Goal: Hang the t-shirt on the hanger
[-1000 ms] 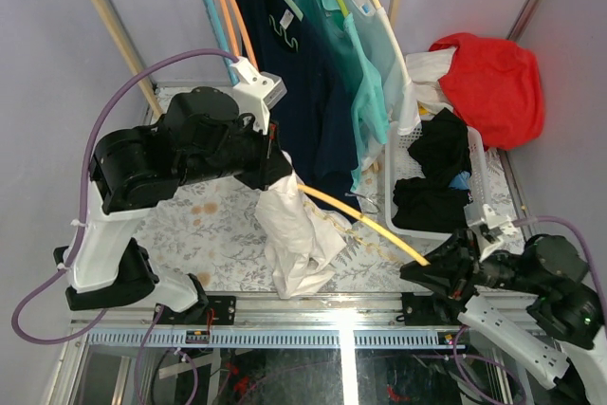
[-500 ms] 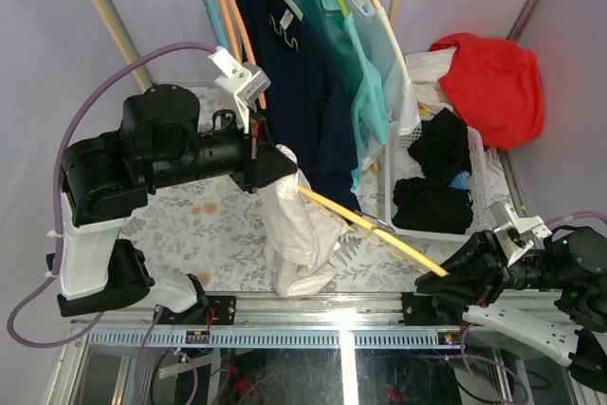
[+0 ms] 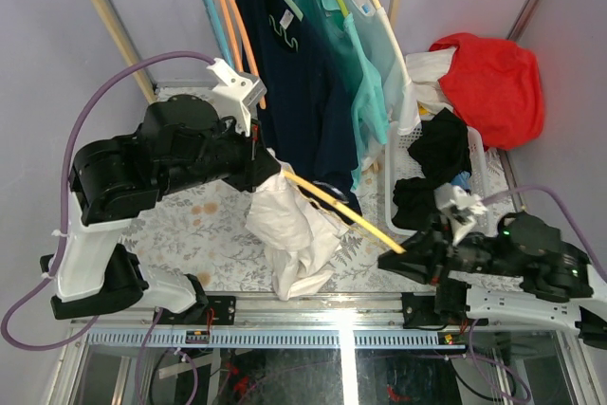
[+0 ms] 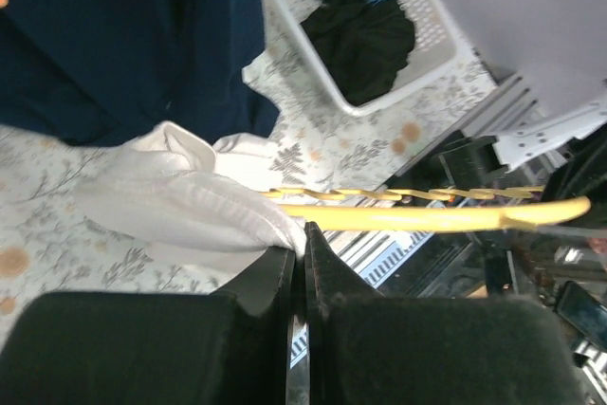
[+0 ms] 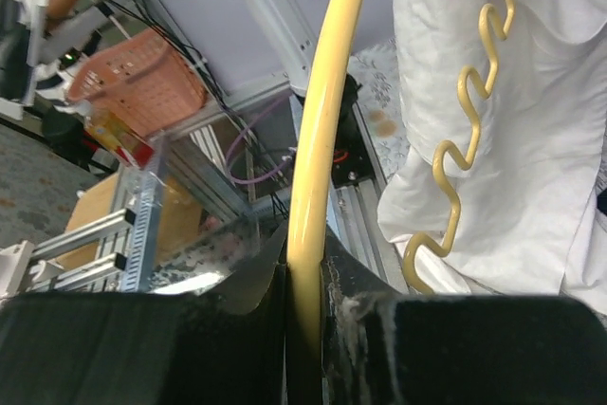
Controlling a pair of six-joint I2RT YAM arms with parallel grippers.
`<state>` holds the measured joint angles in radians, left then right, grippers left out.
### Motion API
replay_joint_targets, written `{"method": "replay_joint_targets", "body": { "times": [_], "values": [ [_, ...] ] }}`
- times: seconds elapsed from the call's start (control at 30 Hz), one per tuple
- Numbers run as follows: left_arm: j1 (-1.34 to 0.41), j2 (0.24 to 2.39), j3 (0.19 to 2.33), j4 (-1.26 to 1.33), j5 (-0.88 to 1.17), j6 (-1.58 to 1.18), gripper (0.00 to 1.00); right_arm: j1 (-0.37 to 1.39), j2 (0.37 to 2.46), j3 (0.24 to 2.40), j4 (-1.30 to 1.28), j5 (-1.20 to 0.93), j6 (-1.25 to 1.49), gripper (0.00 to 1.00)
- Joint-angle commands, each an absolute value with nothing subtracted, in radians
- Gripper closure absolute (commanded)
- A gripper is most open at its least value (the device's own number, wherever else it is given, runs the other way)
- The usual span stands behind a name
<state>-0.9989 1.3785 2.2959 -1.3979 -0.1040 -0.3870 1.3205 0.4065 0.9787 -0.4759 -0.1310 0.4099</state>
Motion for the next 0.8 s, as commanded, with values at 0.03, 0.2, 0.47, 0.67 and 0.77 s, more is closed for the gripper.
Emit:
{"method": "replay_joint_targets", "body": {
  "times": [0.03, 0.2, 0.47, 0.67, 0.77],
  "values": [
    [-1.002, 1.359, 2.257, -1.412, -0.245, -0.399, 1.00, 1.331, 0.599, 1.088, -0.384, -0.078, 0.326, 1.00],
    [-1.002, 1.356, 2.224, -1.410, -0.264, -0.401, 1.00, 1.330, 0.796, 1.204, -0.417, -0.046, 0.235, 1.00],
    [-1.002, 1.371, 2.261, -1.451, -0.309, -0.400, 1.00, 1.029, 0.925, 1.265, -0.306, -0.320, 0.218, 1.00],
    [-1.001, 1.340, 2.234, -1.454, -0.336, -0.410, 1.00, 0.754, 0.995, 1.208, -0.141, -0.726, 0.343, 1.00],
    [-1.002, 1.355, 2.252, -1.453, -0.313, -0.401, 1.00, 0.582, 1.000, 1.115, 0.079, -0.990, 0.537, 1.00]
  ]
}}
